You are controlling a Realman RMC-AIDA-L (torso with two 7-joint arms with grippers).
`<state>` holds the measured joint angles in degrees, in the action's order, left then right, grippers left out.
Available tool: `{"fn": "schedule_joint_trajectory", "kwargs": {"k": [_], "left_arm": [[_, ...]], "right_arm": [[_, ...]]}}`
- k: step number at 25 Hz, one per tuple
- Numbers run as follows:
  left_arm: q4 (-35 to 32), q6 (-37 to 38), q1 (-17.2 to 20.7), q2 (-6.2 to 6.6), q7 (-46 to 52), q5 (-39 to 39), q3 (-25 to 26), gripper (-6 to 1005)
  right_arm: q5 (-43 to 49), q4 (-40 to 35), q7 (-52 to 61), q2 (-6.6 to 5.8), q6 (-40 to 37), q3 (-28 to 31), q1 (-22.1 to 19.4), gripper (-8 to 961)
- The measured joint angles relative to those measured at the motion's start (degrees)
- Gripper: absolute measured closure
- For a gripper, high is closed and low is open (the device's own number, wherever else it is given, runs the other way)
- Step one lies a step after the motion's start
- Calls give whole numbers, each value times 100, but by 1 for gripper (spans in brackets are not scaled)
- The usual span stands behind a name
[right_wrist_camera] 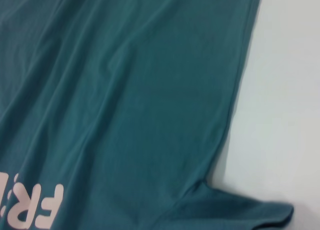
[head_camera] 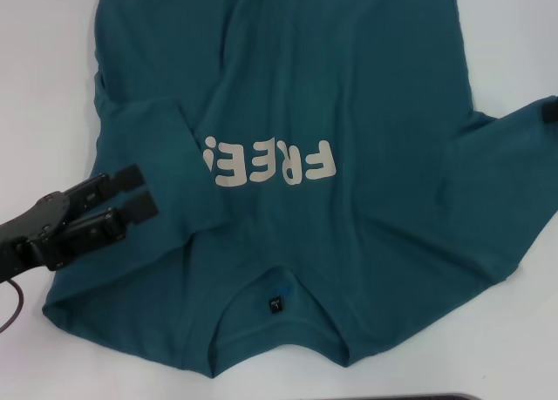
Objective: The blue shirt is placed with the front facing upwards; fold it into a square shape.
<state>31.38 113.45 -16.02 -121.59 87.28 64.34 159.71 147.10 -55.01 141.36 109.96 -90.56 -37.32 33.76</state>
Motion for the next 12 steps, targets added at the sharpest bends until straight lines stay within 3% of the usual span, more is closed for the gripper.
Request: {"fn": "schedule_joint_trajectory", "kwargs": {"k": [12], "left_arm": [[0, 9, 11, -14, 24, 0, 31, 54]], "right_arm": [[109, -222, 229, 13, 108, 49, 191, 930]]}}
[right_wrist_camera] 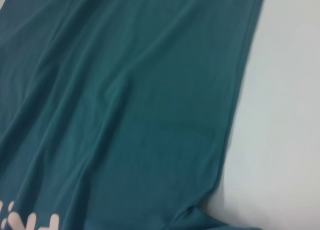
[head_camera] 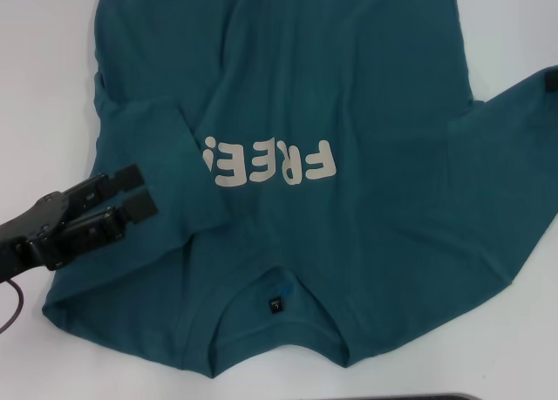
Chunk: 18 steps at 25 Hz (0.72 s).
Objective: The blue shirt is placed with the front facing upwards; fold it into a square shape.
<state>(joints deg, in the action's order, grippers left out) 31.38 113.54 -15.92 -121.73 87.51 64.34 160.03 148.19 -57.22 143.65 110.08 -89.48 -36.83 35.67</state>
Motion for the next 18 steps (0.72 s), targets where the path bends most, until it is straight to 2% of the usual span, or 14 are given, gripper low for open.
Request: {"fn": "schedule_joint_trajectory", "kwargs": {"k": [6, 18], "left_arm": [[0, 2, -13, 0, 3, 1, 3, 58], [0, 0, 10, 5, 3, 8, 241, 65]], "right_arm": [[0, 7, 22, 32, -78, -138, 27, 929], [-310, -72, -141, 249, -607, -234, 181, 927]]}}
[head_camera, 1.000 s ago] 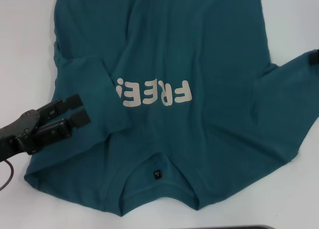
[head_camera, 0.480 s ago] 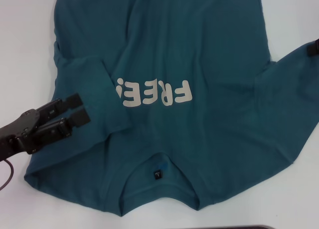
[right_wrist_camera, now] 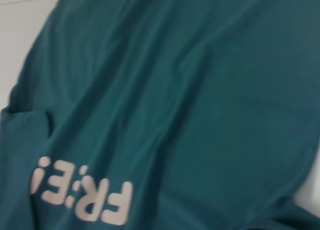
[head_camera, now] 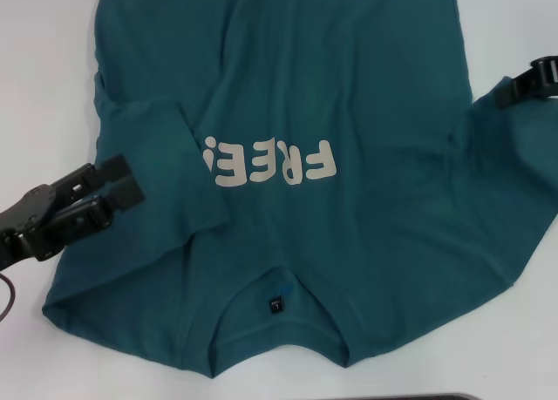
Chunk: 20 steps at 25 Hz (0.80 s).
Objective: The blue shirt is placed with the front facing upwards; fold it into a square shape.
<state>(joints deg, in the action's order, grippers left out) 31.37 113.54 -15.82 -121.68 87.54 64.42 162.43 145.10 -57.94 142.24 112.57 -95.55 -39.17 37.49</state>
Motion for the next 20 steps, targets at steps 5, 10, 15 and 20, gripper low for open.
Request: {"fn": "schedule_joint_trajectory", "kwargs": {"k": [5, 10, 15, 20], "left_arm": [[0, -31, 0, 16, 0, 1, 81, 68], [7, -70, 0, 44, 54, 1, 229, 71], [33, -140, 7, 55, 148, 13, 236, 74], [50, -197, 9, 64, 238, 88, 237, 78]], "right_arm": [[-34, 37, -25, 108, -29, -155, 99, 926], [-87, 19, -29, 227, 28, -234, 168, 925], [-191, 42, -86, 307, 35, -259, 208, 924], [-313, 86, -90, 329, 102, -231, 211, 923]]}}
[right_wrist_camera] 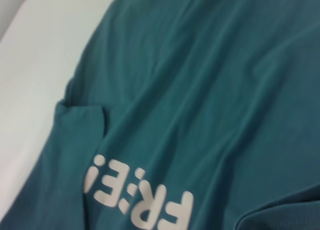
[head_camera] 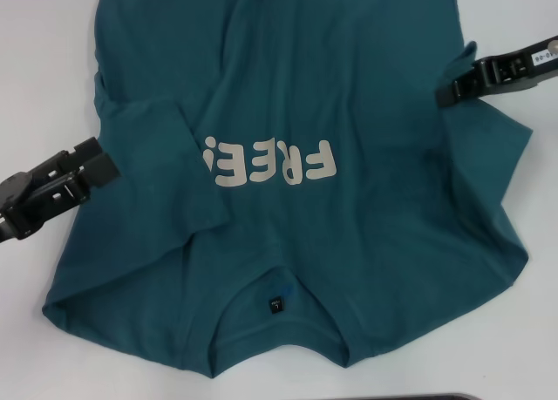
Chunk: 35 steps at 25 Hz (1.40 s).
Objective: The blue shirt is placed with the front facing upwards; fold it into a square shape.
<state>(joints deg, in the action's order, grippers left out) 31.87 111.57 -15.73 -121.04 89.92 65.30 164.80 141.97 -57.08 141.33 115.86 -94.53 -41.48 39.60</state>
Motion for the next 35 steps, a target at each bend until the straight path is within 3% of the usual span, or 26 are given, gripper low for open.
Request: {"fn": "schedule_joint_trajectory", "kwargs": {"k": [16, 30, 35], "left_arm": [[-2, -17, 56, -2, 55, 53, -1, 87], [2, -14, 70, -22, 120, 62, -1, 96], [5, -15, 68, -19, 122, 62, -1, 99]], "right_arm": [[-414, 377, -17, 131, 369, -6, 36, 920], [-939, 1035, -95, 140, 869, -15, 39, 917], [-1090, 1112, -84, 91, 911, -48, 60, 807]]}}
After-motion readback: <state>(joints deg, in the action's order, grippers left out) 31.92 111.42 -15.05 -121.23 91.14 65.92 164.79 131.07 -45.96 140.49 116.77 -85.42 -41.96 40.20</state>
